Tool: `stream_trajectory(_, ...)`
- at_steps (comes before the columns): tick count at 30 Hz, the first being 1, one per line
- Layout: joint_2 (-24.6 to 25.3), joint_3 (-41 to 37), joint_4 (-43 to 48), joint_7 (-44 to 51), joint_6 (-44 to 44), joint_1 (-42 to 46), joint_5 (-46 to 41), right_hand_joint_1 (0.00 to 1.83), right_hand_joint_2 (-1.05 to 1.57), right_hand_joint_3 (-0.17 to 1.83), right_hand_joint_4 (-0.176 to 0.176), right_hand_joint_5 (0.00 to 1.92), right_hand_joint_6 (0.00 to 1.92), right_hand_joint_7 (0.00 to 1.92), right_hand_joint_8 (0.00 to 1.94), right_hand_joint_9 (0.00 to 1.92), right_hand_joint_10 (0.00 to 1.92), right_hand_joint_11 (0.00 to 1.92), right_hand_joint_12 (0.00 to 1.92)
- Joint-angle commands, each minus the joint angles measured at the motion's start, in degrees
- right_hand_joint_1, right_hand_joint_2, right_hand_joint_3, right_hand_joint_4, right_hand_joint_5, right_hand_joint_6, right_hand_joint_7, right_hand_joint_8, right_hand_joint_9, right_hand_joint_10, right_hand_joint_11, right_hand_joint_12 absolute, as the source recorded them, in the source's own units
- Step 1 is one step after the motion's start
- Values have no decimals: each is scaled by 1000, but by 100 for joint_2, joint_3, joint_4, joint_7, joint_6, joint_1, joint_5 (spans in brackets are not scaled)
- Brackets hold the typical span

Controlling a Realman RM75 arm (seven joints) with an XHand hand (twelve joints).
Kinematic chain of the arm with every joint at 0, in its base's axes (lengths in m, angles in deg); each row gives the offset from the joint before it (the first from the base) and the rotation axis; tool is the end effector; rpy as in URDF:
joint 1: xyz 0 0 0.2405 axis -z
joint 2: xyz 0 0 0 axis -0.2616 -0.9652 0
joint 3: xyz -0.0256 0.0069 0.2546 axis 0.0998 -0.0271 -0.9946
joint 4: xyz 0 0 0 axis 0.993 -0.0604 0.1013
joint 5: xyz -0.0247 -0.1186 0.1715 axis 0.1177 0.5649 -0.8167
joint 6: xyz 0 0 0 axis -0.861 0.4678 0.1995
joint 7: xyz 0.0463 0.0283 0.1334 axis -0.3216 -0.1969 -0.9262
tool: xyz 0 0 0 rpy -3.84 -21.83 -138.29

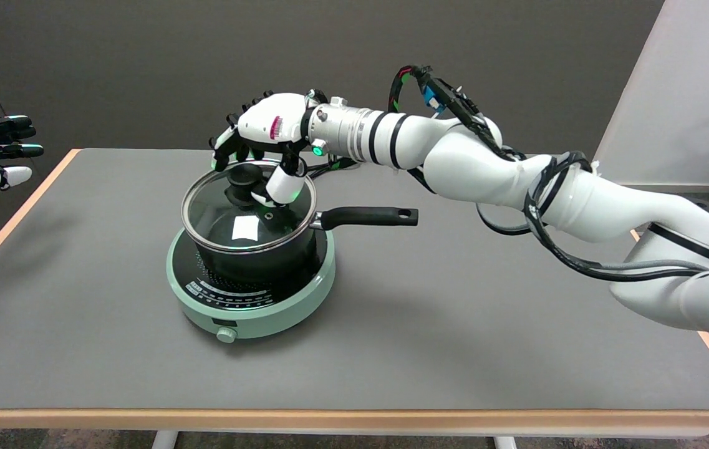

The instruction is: Pick up the pot lid.

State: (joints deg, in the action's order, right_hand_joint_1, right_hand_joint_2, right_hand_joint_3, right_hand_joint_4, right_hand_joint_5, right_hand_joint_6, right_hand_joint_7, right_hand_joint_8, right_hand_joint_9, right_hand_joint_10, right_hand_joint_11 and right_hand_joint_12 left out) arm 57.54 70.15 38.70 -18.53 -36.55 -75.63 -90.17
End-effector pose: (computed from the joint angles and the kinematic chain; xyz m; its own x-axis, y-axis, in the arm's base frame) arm -0.1032 -0.4731 0.1359 0.9879 -0.0638 -0.1412 0.0698 -0.6303 0.7732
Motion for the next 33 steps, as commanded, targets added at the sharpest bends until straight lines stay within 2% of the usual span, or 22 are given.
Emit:
stream_trajectory(1, -83, 1, -23, 34, -30, 31, -16, 945, 582, 991, 176, 578, 341, 726, 249, 753, 595, 522, 970)
stream_trajectory(16, -190, 1, 302, 10, 47, 89, -32, 945, 587, 989, 176, 586, 347, 747, 264, 761, 609, 524, 975)
stream_trajectory(33, -97, 1, 139, 34, 44, 66, -248, 944, 596, 969, 176, 609, 387, 779, 298, 775, 632, 527, 983)
